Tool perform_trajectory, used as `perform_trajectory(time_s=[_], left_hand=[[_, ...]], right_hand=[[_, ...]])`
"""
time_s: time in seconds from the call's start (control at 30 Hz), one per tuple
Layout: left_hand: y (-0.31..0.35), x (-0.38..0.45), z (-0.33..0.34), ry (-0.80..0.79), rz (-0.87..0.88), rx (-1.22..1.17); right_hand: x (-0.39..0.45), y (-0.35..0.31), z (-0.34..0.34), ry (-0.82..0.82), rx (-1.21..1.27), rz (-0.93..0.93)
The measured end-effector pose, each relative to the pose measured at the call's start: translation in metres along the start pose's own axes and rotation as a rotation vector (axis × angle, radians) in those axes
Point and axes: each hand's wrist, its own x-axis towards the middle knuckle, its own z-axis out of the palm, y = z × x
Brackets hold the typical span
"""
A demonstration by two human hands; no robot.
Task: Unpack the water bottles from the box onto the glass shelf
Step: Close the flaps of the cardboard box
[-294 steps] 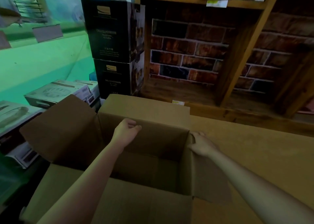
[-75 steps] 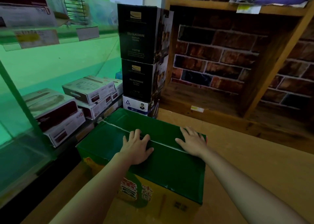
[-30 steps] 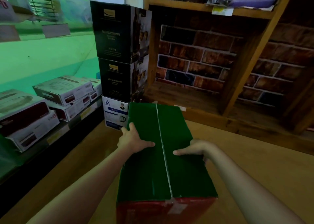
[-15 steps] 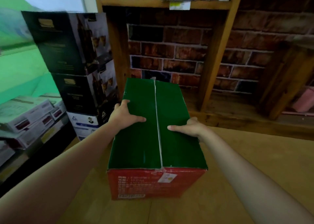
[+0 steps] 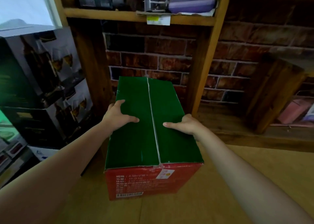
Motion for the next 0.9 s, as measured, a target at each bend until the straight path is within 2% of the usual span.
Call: perform_trajectory(time_s=[0.13,0.3,0.67,0.9], left_hand=[[0.011,0.030,0.001,-0.027,0.018,-0.102],[0.011,0.073,0.014,-0.103,0.042,-0.196],[-0.007,0.164,0.049,-0.243,0.006,-0.154],[-0.016,0.196,0.063,-0.277,-0.009,-0.106]], right_hand=[[0.026,-0.007,-0.010,0.078,-0.056,-0.003],[0.063,-0.008,-0.011,0.141,0.010,0.014],[0.139,0.001,0.011,0.251,-0.091,0.009],[0.163,-0.013,-0.002,0.122,-0.313,-0.029]])
